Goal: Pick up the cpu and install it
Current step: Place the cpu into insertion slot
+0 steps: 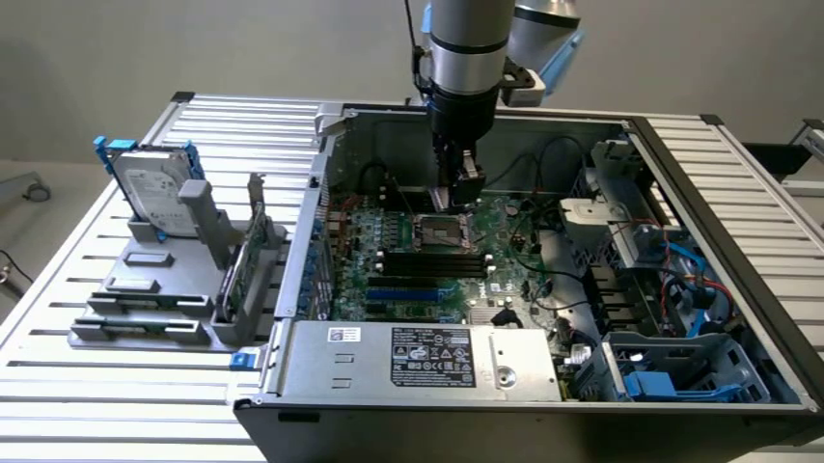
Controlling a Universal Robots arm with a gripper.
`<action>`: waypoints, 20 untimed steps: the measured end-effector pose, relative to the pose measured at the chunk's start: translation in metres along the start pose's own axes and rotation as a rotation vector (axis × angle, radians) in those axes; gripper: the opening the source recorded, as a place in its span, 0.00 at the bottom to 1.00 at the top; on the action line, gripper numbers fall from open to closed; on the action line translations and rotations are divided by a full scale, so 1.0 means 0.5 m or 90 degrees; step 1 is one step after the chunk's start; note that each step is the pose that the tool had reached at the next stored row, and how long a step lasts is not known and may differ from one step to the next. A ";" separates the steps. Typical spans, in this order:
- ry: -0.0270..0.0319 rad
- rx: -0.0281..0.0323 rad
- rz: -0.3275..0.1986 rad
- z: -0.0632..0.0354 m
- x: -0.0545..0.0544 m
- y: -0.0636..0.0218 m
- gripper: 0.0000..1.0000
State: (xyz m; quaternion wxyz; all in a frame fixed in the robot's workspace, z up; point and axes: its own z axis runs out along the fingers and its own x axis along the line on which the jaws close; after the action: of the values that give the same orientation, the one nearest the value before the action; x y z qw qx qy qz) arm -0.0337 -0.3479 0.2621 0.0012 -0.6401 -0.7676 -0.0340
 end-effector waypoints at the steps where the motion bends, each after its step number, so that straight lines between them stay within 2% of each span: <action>1: -0.0001 0.0010 0.008 0.000 0.000 0.000 0.55; 8: -0.0024 0.0029 0.071 0.005 0.000 0.000 0.55; 13: -0.0042 0.0025 0.114 0.013 0.000 -0.001 0.55; 17: -0.0077 0.0021 0.128 0.027 0.009 -0.008 0.55; 20: -0.0080 0.0020 0.130 0.038 0.015 -0.013 0.55</action>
State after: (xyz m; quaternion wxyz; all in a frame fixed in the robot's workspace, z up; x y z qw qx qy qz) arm -0.0408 -0.3409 0.2432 0.0008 -0.7152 -0.6983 -0.0285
